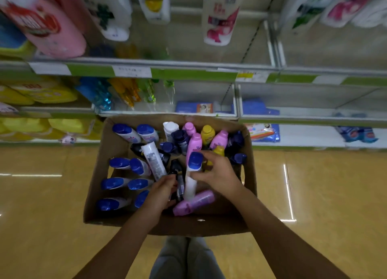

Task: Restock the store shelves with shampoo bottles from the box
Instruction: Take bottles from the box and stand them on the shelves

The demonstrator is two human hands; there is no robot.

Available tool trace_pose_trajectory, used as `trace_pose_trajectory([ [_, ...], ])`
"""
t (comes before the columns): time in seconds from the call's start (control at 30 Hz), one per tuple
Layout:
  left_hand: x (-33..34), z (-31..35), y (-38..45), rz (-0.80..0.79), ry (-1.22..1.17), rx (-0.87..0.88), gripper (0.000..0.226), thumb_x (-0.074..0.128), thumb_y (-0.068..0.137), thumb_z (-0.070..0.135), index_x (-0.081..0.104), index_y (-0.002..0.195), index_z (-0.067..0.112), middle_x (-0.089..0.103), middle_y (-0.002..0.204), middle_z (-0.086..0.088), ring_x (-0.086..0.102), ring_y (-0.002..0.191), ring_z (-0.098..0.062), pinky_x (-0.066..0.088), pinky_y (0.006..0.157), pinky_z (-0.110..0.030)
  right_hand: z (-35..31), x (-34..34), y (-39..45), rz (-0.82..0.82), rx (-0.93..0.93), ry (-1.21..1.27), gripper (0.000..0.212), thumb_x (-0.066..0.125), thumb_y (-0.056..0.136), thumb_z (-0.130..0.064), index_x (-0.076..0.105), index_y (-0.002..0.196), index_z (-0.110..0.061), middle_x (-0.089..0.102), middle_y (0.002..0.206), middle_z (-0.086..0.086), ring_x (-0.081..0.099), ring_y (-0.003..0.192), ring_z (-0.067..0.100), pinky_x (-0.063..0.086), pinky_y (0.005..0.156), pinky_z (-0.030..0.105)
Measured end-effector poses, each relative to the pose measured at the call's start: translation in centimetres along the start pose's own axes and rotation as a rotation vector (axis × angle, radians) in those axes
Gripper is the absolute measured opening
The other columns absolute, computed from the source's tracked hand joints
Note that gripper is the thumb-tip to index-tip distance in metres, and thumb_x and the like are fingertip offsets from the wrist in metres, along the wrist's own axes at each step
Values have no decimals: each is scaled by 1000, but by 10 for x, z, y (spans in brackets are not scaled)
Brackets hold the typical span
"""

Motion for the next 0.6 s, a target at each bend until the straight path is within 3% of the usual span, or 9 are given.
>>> trace_pose_trajectory([
  [0.07,7,15,-15,-76,-8,-1,28,43,100,33,55,122,20,62,120,-3,58,107,-19,49,76,-35,-32,-16,1,-2,1,91,44,85,69,-11,69,109,-20,69,93,-14,62,87,1,51,84,22],
  [0.2,25,47,-46,-205,-176,-6,34,43,98,41,55,122,20,63,119,-9,62,105,-25,52,88,-46,-94,-48,1,-24,-31,210,41,82,72,-5,69,111,-11,73,100,-7,66,92,2,51,84,19],
  [0.3,38,73,-74,-307,-330,30,34,42,98,39,57,117,15,67,107,-10,69,87,-23,54,86,-45,-136,-69,-2,-29,-75,228,39,80,73,-2,68,110,-10,71,95,-7,64,82,-5,49,73,10],
  [0.4,44,95,-100,-366,-392,77,37,43,98,37,56,119,9,67,96,-11,69,77,-21,56,83,-41,-170,-88,-7,-6,-119,216,32,81,74,-6,69,101,-17,70,88,-9,62,78,-5,48,76,10],
  [0.6,46,125,-147,-456,-363,218,65,54,79,53,54,127,9,55,114,-15,53,106,-24,55,86,-37,-223,-104,-19,37,-203,210,22,80,75,-10,68,89,-21,70,80,-8,64,68,-2,52,64,15],
])
Point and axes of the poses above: each hand's wrist, its own y-axis towards the middle knuckle, its own x-axis out of the palm, z = x × y, the point moved 8 cm from there along y, towards the middle knuckle
